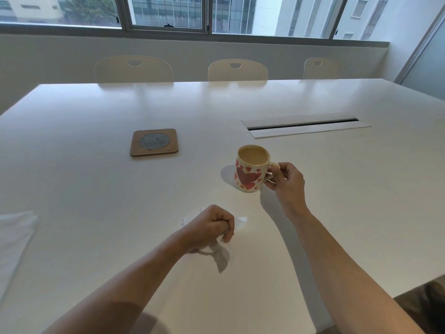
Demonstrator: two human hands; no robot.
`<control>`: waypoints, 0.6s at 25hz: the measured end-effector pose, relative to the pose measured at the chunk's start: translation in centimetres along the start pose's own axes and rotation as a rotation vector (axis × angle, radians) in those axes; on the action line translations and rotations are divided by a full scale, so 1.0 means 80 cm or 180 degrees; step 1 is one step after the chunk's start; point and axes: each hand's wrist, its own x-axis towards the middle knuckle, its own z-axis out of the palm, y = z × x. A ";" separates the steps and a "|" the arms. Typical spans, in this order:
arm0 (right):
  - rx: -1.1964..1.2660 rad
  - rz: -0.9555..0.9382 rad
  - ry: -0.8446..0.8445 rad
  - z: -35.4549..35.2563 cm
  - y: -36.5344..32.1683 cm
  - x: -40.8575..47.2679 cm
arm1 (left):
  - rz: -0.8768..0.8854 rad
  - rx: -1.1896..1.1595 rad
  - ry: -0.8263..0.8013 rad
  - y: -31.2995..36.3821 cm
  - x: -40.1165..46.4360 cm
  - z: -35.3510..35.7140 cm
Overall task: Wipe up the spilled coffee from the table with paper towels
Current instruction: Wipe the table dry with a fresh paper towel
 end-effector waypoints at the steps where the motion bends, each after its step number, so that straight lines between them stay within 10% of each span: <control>1: 0.0007 0.0014 -0.0008 0.000 0.003 0.000 | -0.0014 -0.0122 0.0022 0.001 -0.002 0.000; 15: 0.0067 0.0123 -0.0394 -0.009 0.005 0.000 | -0.0237 -0.0528 0.0480 0.002 -0.014 0.006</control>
